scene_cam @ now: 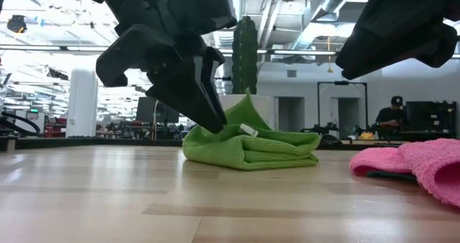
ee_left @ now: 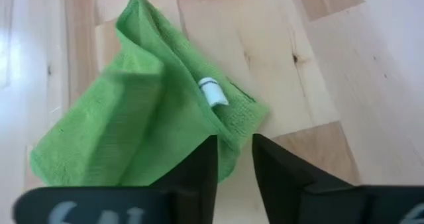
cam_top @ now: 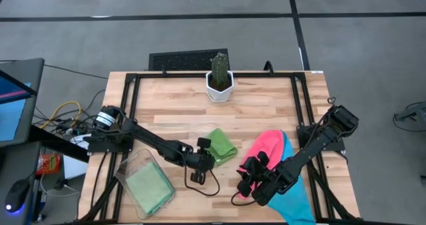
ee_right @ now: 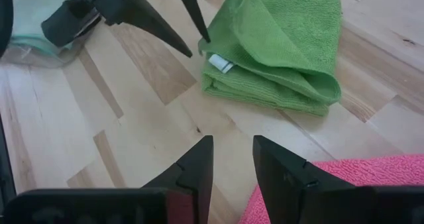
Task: Fold microfiber towels
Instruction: Fold the green microfiber cloth
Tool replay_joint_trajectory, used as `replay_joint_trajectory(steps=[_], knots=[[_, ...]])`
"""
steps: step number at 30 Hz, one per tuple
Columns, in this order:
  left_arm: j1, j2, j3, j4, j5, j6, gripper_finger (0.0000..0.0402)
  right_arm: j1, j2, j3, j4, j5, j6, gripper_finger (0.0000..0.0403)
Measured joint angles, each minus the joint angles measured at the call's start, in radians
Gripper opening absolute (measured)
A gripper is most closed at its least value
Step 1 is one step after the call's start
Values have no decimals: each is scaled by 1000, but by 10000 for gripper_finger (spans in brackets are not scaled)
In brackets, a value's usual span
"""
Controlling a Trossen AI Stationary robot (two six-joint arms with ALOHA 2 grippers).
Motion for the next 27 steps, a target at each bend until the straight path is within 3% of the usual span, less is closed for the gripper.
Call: replay_joint_trajectory(steps=[5,13,21,27], knots=[[7,0,0,-3,-27,-26,97,0,0,0,0,0,0,131],[20,0,8,-15,-30,-25,7,0,0,0,0,0,0,131],[32,-3,126,-107,-132,85,1,0,0,0,0,0,0,131],[101,-3,148,-109,-134,137,1,0,0,0,0,0,0,131]])
